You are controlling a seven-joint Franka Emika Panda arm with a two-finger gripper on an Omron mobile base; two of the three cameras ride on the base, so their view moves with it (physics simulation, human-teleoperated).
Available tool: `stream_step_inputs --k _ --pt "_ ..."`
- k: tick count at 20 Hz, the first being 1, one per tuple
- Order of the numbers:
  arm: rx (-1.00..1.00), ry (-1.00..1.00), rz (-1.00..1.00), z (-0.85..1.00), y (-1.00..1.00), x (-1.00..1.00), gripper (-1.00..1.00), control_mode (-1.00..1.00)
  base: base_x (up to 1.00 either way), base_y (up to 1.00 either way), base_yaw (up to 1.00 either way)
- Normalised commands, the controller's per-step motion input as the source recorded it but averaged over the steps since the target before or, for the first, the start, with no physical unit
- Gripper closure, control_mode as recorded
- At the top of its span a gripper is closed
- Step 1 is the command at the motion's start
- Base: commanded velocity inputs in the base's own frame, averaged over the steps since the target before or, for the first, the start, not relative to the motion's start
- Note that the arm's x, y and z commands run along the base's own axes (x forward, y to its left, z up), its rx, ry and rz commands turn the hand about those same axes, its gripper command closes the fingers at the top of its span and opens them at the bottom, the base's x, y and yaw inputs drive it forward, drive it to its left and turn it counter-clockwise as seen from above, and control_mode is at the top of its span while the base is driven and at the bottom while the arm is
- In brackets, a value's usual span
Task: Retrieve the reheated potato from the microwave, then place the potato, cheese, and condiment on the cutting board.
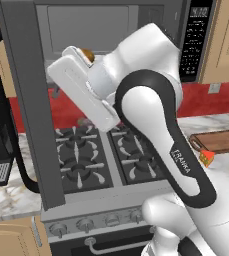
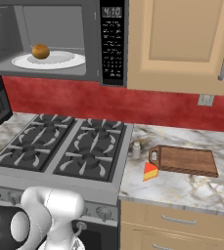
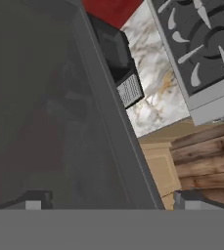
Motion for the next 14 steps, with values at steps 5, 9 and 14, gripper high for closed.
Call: stream_step_inputs --k 5,9,14 --pt "-0.23 -0.01 0.0 -0.01 -0.62 0.1 -1.0 -1.0 0.0 0.0 0.0" --pt "-0.25 -0.15 0.0 0.0 -0.68 0.06 -1.0 -1.0 0.0 0.0 0.0" --pt "-0.29 -0.38 0.0 -0.02 -0.64 0.0 -1.0 -1.0 0.0 0.0 0.0"
